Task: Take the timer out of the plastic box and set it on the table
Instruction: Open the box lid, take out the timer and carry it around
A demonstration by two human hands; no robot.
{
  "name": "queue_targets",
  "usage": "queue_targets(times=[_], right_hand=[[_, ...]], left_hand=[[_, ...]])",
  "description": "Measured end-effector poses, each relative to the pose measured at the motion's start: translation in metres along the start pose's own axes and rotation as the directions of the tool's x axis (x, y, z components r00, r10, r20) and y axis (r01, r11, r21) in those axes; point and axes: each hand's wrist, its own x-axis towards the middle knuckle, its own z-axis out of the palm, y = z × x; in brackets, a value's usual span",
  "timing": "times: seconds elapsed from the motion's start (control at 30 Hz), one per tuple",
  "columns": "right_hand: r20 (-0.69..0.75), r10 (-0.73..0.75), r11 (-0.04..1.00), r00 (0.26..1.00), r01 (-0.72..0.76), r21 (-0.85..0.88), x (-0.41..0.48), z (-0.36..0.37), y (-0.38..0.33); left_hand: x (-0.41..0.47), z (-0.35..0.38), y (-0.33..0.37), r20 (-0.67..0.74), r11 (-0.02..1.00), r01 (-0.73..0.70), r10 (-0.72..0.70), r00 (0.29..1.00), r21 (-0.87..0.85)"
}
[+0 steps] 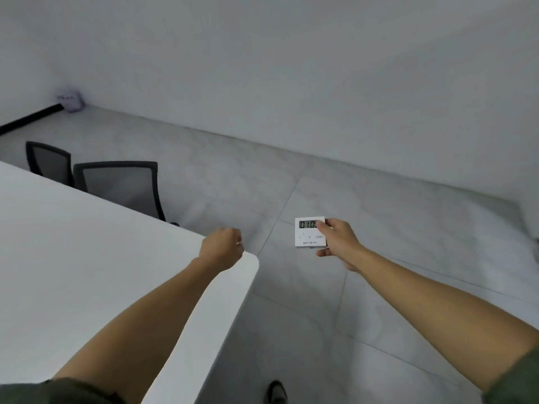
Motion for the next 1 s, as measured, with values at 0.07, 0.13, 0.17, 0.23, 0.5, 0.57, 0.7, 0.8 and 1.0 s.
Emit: queue_targets(times=[0.07, 0.13, 0.17, 0.23, 0.5, 0.57, 0.7, 0.8, 1.0], right_hand=[[-0.042, -0.012, 1.000, 0.999, 0.012, -0.002, 0.040, -0.012, -0.027], [-0.091, -0.029, 1.000, 0.995, 0.030, 0.007, 0.074, -0.024, -0.051], [-0.109, -0.032, 0.999, 0.993, 0.033, 0.009, 0.090, -0.030, -0.062], [-0.126, -0.043, 0.999, 0.991, 0.043, -0.007, 0.119, -0.041, -0.077], [-0.088, -0.087, 0.994, 0.992, 0.081, -0.076, 0.292, -0.081, -0.132], [-0.060, -0.101, 0.992, 0.993, 0.096, -0.087, 0.341, -0.089, -0.145], [0.006, -0.112, 0.987, 0.994, 0.112, -0.119, 0.440, -0.106, -0.190], [0.042, -0.127, 0.980, 0.991, 0.131, -0.147, 0.497, -0.106, -0.222], [0.190, -0.146, 0.969, 0.971, 0.180, -0.172, 0.621, -0.040, -0.283]], left_hand=[[0.051, -0.020, 0.015, 0.005, 0.999, -0.034, 0.034, 0.999, 0.042], [0.095, -0.039, 0.028, -0.006, 0.995, -0.067, 0.067, 0.998, 0.073], [0.116, -0.046, 0.034, -0.011, 0.992, -0.082, 0.084, 0.996, 0.092], [0.149, -0.054, 0.045, -0.011, 0.988, -0.101, 0.102, 0.995, 0.117], [0.316, -0.068, 0.092, -0.035, 0.981, -0.081, 0.088, 0.996, 0.175], [0.357, -0.069, 0.102, -0.041, 0.985, -0.041, 0.048, 0.998, 0.167], [0.440, -0.080, 0.121, -0.041, 0.990, 0.059, -0.054, 0.998, 0.126], [0.480, -0.092, 0.123, -0.056, 0.988, 0.117, -0.112, 0.992, 0.097], [0.566, -0.118, 0.076, -0.078, 0.959, 0.278, -0.273, 0.959, 0.056]])
